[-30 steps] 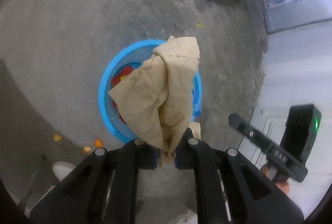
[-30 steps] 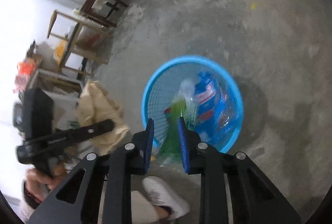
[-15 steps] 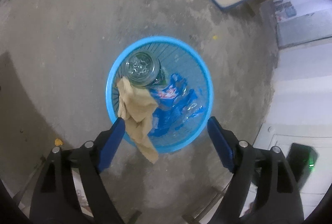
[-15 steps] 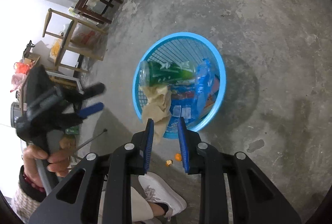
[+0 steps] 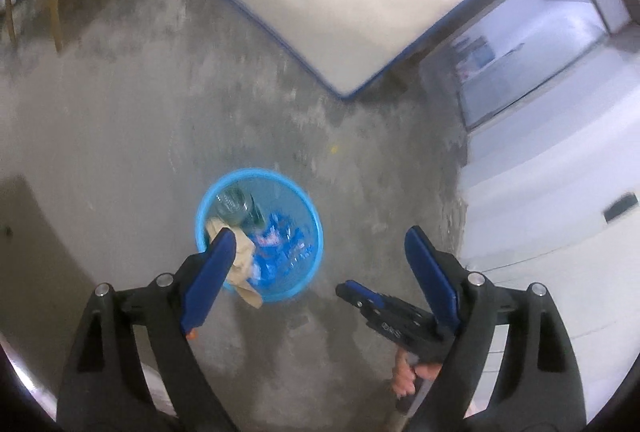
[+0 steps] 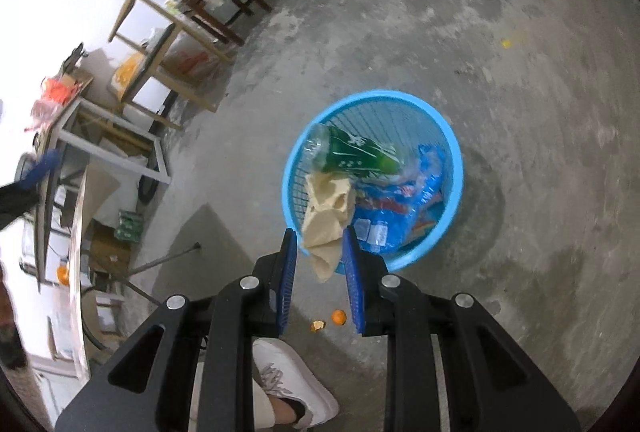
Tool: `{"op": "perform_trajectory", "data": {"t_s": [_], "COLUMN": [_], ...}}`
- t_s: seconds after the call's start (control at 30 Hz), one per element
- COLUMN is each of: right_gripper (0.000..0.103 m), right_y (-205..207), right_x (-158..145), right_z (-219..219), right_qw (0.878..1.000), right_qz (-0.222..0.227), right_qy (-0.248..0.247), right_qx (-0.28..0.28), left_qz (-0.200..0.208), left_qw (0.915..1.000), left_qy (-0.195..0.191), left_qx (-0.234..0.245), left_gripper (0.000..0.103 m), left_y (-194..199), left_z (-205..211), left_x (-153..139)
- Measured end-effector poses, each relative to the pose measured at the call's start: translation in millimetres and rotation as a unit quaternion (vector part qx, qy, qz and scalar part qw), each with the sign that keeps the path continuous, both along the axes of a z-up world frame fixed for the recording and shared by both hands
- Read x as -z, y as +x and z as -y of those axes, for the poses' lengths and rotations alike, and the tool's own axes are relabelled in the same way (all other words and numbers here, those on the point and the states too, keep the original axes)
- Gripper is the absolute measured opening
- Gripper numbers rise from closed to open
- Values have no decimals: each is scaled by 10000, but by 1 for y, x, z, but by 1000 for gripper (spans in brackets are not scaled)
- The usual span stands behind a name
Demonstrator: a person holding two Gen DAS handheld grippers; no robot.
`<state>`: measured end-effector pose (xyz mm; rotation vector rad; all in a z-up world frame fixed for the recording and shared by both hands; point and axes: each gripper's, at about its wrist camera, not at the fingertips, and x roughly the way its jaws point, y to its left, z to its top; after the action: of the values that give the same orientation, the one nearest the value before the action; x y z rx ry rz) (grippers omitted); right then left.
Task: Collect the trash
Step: 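Move both tools back over the table toward the clear container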
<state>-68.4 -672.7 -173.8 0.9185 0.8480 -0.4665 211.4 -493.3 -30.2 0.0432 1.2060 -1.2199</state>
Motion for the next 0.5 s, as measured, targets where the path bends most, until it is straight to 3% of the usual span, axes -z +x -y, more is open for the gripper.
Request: {"op": "perform_trajectory", "data": {"t_s": [0.1, 0.27, 0.4, 0.5], "right_gripper": [24, 26, 46, 55], "right_y": [5, 11, 15, 25], "right_x": [-13, -47, -81, -110], "right_z": [-12, -39, -63, -87], "right_qw": [9998, 9981, 9953, 9907], "right_qz": [22, 223, 469, 667], "right_qy": [-174, -439, -611, -747], "right_qx": [-119, -374, -594, -921], "left_qz": [343, 1023, 1650, 1831], "left_qw": [9988, 9914, 9735, 9570], "left_qy": [-331, -495, -303, -78], "left_qx": [-123, -646, -1557, -2247], "left_gripper": [84, 89, 90, 90], "left_y": [-2, -11, -24, -33], "left_z": [-54, -162, -268, -334], "left_x": [-45, -84, -89, -85]}}
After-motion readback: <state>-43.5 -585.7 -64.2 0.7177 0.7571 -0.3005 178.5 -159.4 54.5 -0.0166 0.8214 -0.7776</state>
